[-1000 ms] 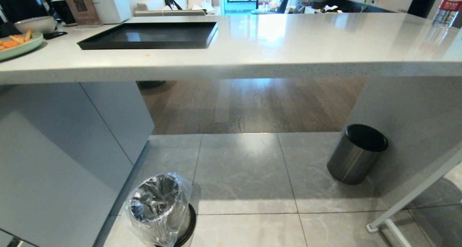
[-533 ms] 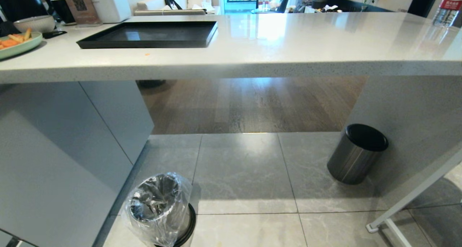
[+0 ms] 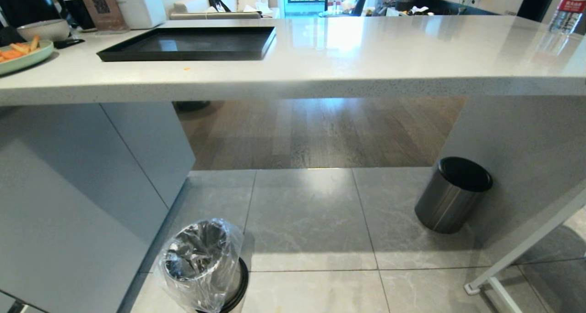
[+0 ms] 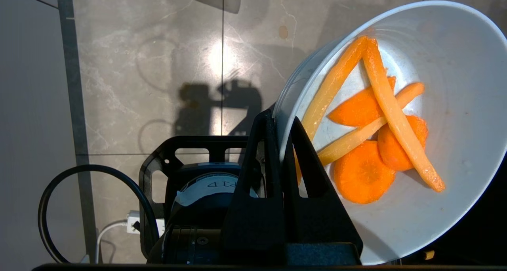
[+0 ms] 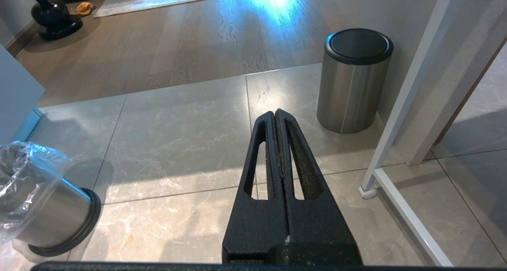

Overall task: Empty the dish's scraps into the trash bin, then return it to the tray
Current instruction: Move the bowl over the trash can

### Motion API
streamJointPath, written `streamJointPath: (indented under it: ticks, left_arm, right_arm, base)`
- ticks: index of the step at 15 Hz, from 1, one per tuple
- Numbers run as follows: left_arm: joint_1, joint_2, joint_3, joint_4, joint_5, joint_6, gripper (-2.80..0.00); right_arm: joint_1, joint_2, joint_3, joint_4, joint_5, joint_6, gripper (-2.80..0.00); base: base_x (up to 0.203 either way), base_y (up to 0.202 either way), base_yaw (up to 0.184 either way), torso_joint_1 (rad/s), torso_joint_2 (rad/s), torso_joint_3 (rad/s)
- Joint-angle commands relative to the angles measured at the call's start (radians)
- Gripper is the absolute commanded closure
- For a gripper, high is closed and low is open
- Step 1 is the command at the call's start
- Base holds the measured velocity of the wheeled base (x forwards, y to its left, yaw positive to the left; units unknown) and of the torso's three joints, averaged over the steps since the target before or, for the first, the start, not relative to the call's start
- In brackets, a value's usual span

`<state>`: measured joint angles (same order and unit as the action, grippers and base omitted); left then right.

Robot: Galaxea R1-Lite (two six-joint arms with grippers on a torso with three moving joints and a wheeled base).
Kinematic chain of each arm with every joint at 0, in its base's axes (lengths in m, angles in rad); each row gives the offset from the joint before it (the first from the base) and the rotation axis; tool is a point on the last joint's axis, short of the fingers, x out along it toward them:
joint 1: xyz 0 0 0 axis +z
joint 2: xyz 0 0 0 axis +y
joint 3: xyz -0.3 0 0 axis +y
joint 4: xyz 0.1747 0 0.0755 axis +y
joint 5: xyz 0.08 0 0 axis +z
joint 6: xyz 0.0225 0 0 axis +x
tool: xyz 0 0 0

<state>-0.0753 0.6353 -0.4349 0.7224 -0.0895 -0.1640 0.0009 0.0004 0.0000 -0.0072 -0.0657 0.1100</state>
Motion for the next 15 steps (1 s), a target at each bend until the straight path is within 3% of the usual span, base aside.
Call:
streamJointPath:
  ticks: [1, 15]
  left_arm:
    - [-0.001, 0.000, 0.000, 0.003, -0.001, -0.002, 0.00]
    - [-0.009, 0.001, 0.008, 0.003, -0.001, -0.003, 0.00]
  right_arm:
    - [0.001, 0.001, 0.000, 0.000, 0.000, 0.000, 0.00]
    - [0.001, 0.001, 0.000, 0.000, 0.000, 0.000, 0.00]
  base:
    - [0.000, 0.000, 0.000, 0.000, 0.00, 0.000]
    - [0.000, 0.000, 0.000, 0.000, 0.00, 0.000]
